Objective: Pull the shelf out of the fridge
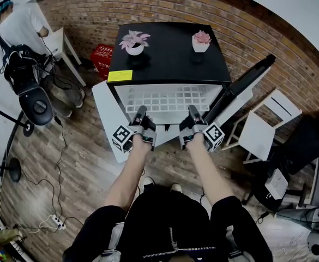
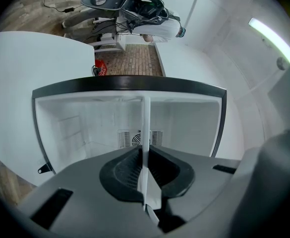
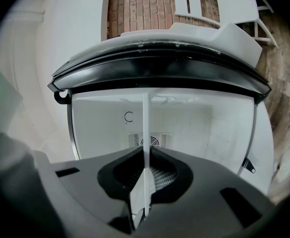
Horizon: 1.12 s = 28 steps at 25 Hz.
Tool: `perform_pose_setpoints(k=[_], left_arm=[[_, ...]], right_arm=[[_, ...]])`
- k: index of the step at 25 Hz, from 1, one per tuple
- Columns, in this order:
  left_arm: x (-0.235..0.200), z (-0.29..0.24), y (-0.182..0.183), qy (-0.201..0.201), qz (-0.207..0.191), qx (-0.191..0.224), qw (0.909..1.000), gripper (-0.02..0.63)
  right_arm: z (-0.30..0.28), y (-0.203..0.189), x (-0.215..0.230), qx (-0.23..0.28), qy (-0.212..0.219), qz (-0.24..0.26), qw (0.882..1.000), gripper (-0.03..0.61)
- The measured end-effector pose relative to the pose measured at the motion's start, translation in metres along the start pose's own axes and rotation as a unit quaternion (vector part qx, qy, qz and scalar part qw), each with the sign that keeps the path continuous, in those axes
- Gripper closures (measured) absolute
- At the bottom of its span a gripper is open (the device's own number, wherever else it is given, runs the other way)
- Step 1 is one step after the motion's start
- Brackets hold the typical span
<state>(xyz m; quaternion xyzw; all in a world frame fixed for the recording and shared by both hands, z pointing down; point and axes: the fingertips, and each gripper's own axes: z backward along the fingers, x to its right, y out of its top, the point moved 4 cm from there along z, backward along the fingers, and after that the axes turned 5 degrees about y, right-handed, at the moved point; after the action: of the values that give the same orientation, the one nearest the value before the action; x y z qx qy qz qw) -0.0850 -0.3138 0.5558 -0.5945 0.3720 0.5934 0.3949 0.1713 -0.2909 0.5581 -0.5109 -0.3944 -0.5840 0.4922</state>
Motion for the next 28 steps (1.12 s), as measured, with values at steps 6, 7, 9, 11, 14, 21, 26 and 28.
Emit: perform_pose_setpoints(k=[6, 7, 9, 11, 14, 21, 26, 28], left_arm=[[0.001, 0.008, -0.003, 0.002, 0.004, -0.001, 1.0, 0.574], [0.001, 0.01, -0.004, 0.002, 0.004, -0.001, 1.0, 0.574], [0.001, 0.012, -0.005, 0.003, 0.005, -0.001, 1.0, 0.574], [0.001, 0.014, -0.006, 0.003, 0.005, -0.002, 1.0, 0.574], [0.001, 0.016, -0.006, 0.003, 0.005, -0.003, 1.0, 0.574], [0.002, 0.024, -0.009, 0.002, 0.004, -0.005, 1.0, 0.574], [0.001, 0.03, -0.011, 0.003, 0.0, -0.005, 1.0, 0.574], [0.0, 0.032, -0.012, 0.004, 0.0, -0.005, 1.0, 0.574]], right_arm=[[0.008, -0.002, 0.0, 0.0, 0.005, 0.0, 1.0, 0.546], [0.009, -0.003, -0.001, 0.0, 0.005, -0.002, 1.0, 0.546], [0.012, -0.003, -0.002, -0.001, 0.003, -0.001, 1.0, 0.546], [0.014, -0.003, -0.002, -0.001, 0.004, 0.003, 1.0, 0.546], [0.016, -0.004, -0.003, -0.002, 0.007, 0.003, 1.0, 0.546], [0.024, -0.007, -0.004, -0.01, 0.006, 0.01, 1.0, 0.545], [0.03, -0.008, -0.004, -0.012, 0.007, 0.011, 1.0, 0.545], [0.032, -0.008, -0.004, -0.013, 0.01, 0.01, 1.0, 0.545]])
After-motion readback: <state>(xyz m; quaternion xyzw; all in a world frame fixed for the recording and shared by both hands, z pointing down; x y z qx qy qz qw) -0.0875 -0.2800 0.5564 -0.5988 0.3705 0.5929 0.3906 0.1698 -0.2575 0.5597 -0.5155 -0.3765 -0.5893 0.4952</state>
